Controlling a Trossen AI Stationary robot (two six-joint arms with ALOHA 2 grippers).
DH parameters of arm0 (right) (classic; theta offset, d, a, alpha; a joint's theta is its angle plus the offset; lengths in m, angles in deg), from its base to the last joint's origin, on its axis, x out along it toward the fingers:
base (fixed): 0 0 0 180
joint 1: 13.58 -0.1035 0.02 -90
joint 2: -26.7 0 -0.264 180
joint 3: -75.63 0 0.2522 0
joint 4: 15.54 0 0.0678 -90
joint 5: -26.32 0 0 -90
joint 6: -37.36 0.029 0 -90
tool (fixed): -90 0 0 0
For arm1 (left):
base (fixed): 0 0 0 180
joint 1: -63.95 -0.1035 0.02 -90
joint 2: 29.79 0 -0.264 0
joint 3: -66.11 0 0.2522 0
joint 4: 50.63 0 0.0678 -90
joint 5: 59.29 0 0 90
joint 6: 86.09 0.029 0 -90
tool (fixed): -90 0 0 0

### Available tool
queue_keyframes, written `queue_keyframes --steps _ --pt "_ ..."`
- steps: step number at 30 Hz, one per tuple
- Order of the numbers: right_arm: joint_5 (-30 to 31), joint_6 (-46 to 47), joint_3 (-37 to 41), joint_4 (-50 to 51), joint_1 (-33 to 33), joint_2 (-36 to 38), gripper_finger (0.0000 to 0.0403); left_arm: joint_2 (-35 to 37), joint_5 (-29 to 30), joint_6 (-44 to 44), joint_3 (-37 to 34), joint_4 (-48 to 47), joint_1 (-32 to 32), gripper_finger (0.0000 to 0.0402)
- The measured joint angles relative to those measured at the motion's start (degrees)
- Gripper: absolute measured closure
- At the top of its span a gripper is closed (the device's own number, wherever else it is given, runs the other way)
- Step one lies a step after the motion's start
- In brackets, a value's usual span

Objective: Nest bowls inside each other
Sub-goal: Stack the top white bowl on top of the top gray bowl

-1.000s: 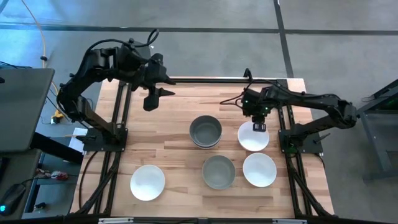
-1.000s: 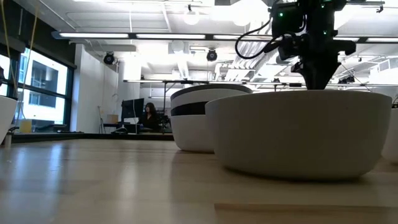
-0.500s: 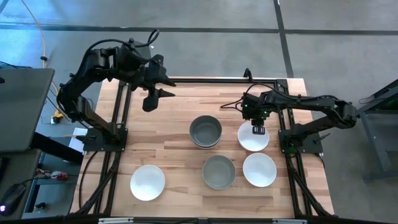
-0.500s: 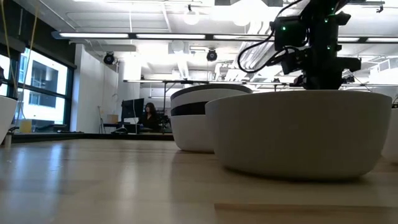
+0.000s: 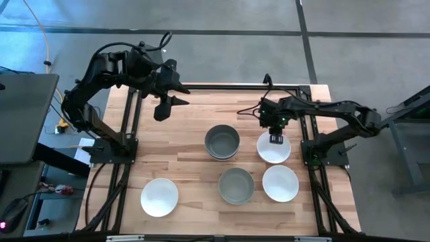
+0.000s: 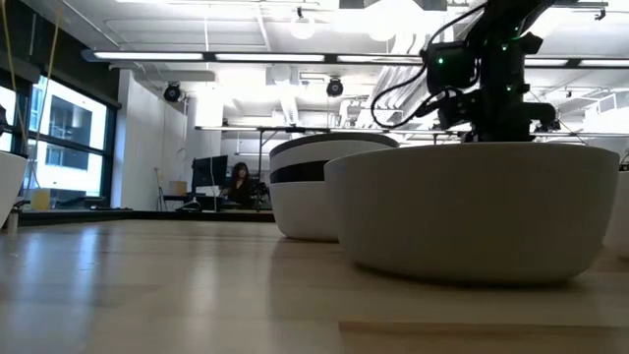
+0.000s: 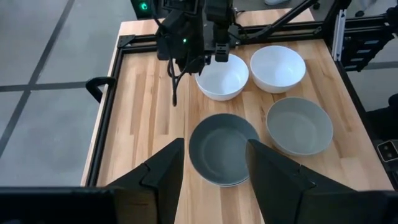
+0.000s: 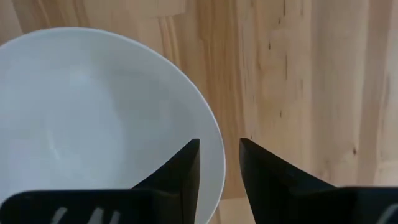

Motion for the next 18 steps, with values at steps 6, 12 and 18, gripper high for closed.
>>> queue_keyframes --steps 6,12,18 --pt "-1.43 -0.25 0.0 0.06 0.59 -2.01 0.0298 0.0 0.01 0.0 0.02 -0.85 0.0 0.0241" --pt "-1.54 -0.12 0.0 -0.06 0.74 -2.05 0.0299 -0.62 -0.16 0.0 0.04 -1.02 0.0 0.0241" --pt "-1.52 -0.1 0.0 0.78 0.76 -2.05 0.0351 -0.81 -0.18 0.0 0.04 -0.98 0.0 0.0241"
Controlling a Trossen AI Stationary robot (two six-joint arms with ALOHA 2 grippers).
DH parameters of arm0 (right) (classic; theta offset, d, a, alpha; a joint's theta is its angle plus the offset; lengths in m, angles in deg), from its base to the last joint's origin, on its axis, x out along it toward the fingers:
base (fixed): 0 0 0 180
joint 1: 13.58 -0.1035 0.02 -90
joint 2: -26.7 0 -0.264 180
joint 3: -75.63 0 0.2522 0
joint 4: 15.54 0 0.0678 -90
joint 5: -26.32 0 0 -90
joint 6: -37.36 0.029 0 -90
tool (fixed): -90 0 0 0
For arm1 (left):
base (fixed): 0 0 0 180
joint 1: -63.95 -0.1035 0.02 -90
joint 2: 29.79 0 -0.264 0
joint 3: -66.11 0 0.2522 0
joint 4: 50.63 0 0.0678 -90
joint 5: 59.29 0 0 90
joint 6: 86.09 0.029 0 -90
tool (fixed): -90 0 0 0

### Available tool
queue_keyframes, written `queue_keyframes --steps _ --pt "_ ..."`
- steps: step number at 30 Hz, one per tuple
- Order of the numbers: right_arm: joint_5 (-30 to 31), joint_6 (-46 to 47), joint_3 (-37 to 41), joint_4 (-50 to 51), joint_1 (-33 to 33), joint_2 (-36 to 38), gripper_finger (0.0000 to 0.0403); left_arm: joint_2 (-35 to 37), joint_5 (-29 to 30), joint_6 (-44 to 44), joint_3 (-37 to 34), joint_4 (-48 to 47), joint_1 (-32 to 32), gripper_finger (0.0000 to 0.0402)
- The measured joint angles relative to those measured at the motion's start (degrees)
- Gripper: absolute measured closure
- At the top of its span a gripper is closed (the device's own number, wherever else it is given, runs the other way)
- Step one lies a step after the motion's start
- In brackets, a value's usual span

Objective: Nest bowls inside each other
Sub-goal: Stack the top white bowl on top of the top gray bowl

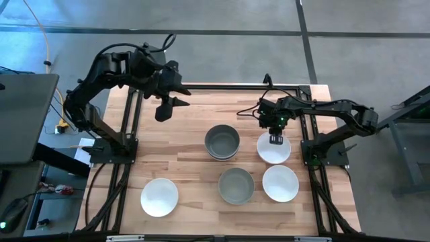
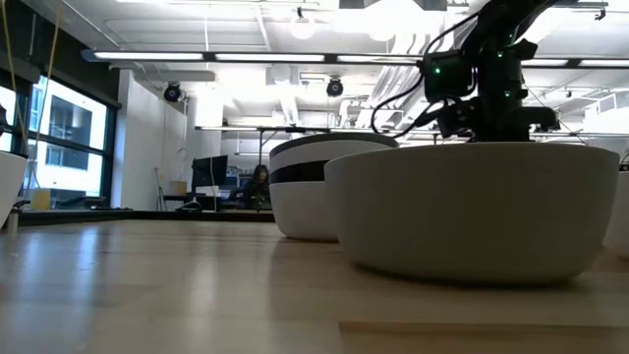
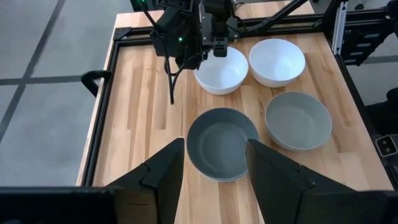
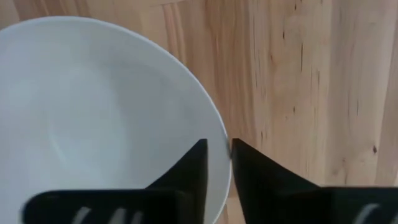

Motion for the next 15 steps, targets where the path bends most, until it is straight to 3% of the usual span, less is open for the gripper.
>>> queue_keyframes --steps 6,15 --pt "-0.02 0.32 0.0 0.07 -0.02 0.0 0.0398 0.0 0.0 0.0 0.0 0.04 0.0 0.0241" --pt "-1.55 3.06 0.0 -0.13 1.74 0.0 0.035 0.0 -0.02 0.0 0.0 0.02 0.01 0.0241"
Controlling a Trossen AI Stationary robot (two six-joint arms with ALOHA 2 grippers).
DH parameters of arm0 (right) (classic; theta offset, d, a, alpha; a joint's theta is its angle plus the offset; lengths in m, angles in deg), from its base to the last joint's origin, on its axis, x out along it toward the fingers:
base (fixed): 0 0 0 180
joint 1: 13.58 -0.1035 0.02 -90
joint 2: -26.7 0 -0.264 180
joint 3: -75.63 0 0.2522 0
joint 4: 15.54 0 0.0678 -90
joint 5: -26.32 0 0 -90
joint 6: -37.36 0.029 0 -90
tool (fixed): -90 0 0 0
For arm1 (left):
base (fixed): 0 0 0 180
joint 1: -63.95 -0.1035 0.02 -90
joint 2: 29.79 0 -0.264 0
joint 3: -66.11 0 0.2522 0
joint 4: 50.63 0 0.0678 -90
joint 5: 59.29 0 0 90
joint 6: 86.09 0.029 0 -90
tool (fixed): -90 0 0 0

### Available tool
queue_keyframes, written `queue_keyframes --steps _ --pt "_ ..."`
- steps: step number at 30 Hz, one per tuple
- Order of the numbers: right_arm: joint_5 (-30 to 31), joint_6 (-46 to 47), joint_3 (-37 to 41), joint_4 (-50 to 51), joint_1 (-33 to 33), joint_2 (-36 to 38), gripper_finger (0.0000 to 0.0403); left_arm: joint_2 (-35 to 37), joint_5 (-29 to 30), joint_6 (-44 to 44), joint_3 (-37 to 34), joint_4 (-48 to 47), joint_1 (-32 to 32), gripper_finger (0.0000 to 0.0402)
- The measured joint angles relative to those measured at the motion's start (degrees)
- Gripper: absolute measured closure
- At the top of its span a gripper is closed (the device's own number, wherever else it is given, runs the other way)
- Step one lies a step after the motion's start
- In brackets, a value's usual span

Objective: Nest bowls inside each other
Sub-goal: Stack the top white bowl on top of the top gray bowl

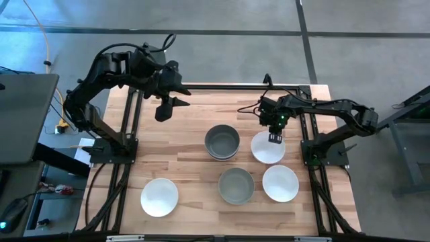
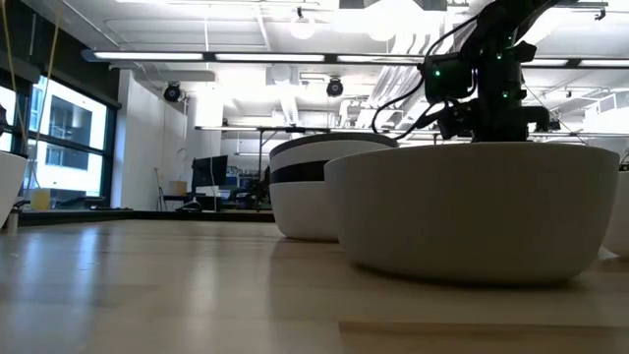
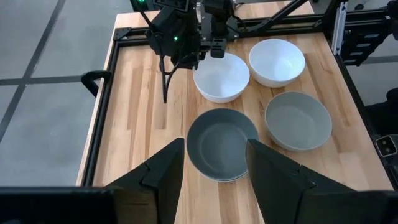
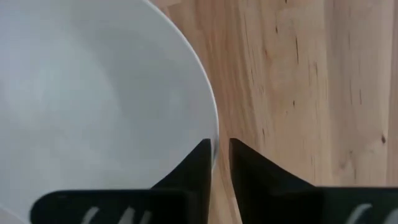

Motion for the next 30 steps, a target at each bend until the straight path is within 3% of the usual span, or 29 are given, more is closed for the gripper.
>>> queue_keyframes --steps 21,30 --pt "-1.73 0.98 0.0 -1.42 0.11 -4.0 0.0343 0.0 -0.02 0.02 -0.02 -0.48 0.02 0.0241" --pt "-1.48 -0.11 -0.13 -0.92 0.97 -3.56 0.0397 0.0 -0.02 0.96 -0.02 -0.68 0.0 0.0241"
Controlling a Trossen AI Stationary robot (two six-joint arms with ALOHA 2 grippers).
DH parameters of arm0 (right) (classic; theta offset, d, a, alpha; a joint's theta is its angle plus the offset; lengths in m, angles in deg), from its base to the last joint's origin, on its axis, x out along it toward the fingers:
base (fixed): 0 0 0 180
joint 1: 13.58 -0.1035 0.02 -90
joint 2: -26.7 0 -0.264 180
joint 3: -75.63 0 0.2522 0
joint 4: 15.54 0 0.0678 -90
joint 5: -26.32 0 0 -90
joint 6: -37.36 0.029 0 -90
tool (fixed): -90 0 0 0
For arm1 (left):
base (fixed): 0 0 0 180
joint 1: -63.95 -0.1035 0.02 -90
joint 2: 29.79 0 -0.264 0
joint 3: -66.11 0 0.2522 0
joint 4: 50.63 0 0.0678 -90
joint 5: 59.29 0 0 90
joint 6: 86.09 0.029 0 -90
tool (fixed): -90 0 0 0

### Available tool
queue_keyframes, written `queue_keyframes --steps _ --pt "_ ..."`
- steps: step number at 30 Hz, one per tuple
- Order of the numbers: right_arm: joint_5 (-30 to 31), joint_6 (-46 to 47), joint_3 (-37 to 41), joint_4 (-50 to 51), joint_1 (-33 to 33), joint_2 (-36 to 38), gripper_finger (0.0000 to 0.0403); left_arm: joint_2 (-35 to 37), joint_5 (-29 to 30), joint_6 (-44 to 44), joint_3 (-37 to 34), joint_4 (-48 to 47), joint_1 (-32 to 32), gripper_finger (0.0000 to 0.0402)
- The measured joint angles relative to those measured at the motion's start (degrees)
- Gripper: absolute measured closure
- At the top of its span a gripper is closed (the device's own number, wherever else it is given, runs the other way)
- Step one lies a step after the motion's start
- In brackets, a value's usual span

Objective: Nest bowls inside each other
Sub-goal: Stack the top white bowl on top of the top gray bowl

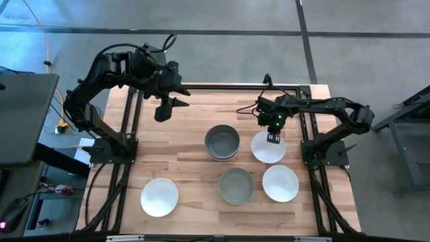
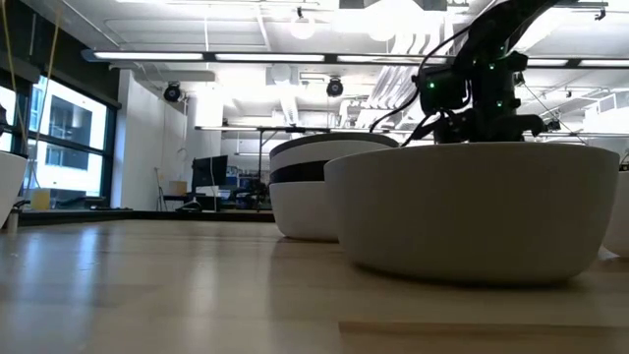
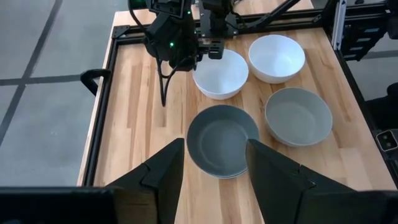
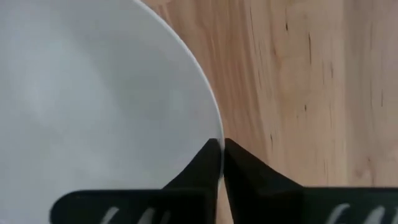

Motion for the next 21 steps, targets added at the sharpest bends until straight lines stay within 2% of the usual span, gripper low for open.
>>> queue_keyframes --steps 13,21 --pt "0.04 -0.78 -0.2 2.85 0.58 0.55 0.0402 0.0 0.01 0.55 -0.02 0.09 0.01 0.0241" --pt "0.26 -1.58 -7.65 7.68 0.58 0.55 0.0402 0.0 0.02 0.55 -0.02 0.09 0.0 0.0241"
